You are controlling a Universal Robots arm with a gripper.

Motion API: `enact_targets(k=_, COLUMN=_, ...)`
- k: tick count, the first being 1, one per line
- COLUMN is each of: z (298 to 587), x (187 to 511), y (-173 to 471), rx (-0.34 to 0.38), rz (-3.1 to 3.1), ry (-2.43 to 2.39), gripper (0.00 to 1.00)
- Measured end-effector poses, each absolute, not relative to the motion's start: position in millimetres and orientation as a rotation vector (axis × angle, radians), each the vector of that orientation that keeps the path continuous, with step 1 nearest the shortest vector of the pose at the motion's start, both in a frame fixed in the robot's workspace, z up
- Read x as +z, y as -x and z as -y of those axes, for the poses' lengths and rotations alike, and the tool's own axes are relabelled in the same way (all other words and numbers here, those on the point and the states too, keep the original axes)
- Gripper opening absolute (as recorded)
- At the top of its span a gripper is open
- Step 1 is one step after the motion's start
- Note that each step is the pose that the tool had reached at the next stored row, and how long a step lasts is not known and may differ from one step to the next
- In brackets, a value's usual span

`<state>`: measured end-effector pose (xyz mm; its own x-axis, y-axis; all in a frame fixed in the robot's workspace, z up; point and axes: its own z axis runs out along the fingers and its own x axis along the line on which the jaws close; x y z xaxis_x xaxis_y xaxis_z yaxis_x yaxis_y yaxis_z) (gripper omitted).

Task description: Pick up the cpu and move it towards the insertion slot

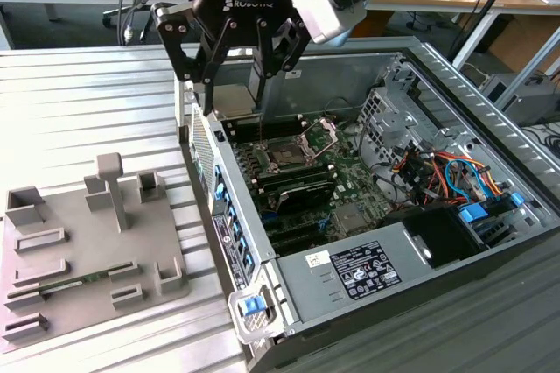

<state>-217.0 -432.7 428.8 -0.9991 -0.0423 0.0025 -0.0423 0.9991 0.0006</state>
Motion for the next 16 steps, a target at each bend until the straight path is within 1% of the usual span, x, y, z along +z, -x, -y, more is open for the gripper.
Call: enact_targets(k=16, z=432.7, x=428.8, y=197.6, rx=-0.001, rz=3.138, ry=-0.066, gripper=0.55)
